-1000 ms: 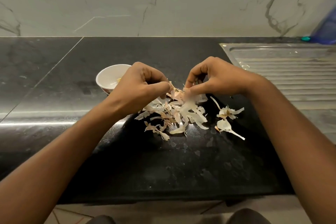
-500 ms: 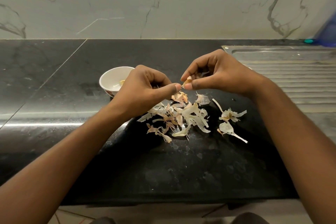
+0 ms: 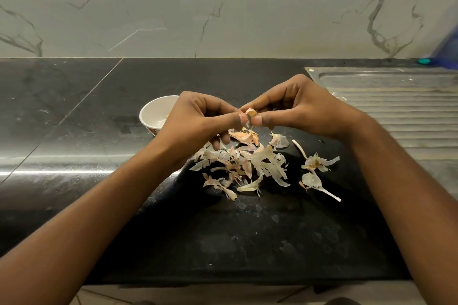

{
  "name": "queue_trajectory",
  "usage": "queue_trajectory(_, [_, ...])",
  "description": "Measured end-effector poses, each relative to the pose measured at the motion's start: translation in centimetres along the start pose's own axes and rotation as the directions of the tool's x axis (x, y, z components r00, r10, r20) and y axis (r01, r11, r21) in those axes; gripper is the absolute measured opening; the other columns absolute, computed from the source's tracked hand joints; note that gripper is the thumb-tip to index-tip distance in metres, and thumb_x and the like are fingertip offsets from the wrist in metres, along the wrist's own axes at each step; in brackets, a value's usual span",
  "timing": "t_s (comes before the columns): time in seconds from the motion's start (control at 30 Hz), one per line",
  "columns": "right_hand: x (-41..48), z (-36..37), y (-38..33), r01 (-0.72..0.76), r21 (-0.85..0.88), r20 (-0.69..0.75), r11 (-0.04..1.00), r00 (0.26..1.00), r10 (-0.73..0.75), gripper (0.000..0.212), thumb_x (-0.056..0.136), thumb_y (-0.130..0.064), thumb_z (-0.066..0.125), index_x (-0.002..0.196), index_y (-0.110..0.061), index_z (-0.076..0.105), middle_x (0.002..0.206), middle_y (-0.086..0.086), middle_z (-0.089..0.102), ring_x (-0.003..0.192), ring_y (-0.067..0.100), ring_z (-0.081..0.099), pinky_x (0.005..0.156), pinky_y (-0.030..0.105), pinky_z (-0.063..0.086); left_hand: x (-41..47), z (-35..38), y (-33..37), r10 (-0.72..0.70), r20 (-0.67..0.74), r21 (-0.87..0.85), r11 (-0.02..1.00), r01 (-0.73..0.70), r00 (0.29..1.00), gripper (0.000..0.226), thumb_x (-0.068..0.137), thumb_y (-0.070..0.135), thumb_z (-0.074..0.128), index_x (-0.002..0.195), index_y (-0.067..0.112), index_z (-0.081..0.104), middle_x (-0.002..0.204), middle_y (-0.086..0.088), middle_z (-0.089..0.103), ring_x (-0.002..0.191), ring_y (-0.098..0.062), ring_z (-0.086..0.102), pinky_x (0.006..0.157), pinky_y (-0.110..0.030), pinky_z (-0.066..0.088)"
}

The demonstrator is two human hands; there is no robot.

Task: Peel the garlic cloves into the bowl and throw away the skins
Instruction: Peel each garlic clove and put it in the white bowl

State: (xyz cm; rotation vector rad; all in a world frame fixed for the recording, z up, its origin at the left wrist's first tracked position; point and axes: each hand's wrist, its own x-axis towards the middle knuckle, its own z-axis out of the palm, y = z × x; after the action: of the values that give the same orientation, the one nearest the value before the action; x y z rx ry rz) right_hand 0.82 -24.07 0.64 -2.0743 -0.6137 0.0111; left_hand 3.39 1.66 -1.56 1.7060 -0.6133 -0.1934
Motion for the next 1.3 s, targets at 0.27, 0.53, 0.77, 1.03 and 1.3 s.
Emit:
queue_trajectory(0.27, [0.4,0.8,0.0,0.043,-0.061,-0.012,0.997,0.999,-0.044,0.032,0.093,-0.016,0.079,0.125,-0.010,0.078,0.110,-0.002,0.083,0.098,0.019,0.079,0.087,0.033,0.063,0.1,-0.2,0.0,-0.072,0.036,-0.205,0.976,0.078,0.997,0.019,0.094,0.007,0.074,0.106,-0.007,0.077,0.094,-0.025,0.078,0.079,-0.029,0.075,0.068,-0.027,0.064])
queue_trajectory(0.53, [0.6,1.4,-0.7,0.094,-0.161,-0.048,0.983,0.994,-0.103,0.027,0.093,-0.015,0.082,0.120,-0.013,0.080,0.102,-0.004,0.084,0.091,0.018,0.080,0.082,0.039,0.066,-0.1,0.7,-0.1,0.001,-0.073,-0.203,0.979,-0.016,0.997,0.006,0.092,-0.003,0.072,0.092,-0.007,0.077,0.082,-0.025,0.075,0.068,-0.029,0.070,0.062,-0.027,0.060])
queue_trajectory(0.77, [0.8,1.9,-0.9,0.109,-0.117,-0.077,0.987,0.990,-0.118,0.026,0.093,-0.013,0.081,0.119,-0.010,0.081,0.096,0.000,0.083,0.080,0.021,0.078,0.075,0.033,0.065,-0.1,1.1,-0.2,0.054,-0.145,-0.178,0.981,-0.079,0.988,0.010,0.092,-0.008,0.068,0.088,-0.004,0.077,0.073,-0.018,0.073,0.061,-0.025,0.068,0.057,-0.025,0.056])
queue_trajectory(1.03, [0.6,1.4,-0.7,0.083,0.121,-0.136,0.989,0.988,-0.066,0.030,0.090,-0.001,0.080,0.120,0.002,0.076,0.100,0.014,0.082,0.085,0.024,0.079,0.079,0.032,0.066,0.2,0.8,0.1,0.029,-0.117,-0.169,0.984,-0.049,0.993,0.009,0.095,-0.007,0.066,0.092,-0.003,0.074,0.073,-0.015,0.071,0.060,-0.022,0.067,0.058,-0.024,0.056])
queue_trajectory(1.3, [-0.1,0.0,-0.8,0.092,0.294,-0.275,0.951,0.961,-0.007,0.030,0.089,-0.007,0.078,0.118,-0.001,0.076,0.107,0.016,0.081,0.092,0.026,0.078,0.083,0.030,0.064,0.2,0.5,-0.1,0.009,-0.094,-0.154,0.988,-0.024,0.995,0.010,0.096,-0.007,0.065,0.093,-0.003,0.074,0.075,-0.015,0.071,0.063,-0.024,0.066,0.058,-0.025,0.057])
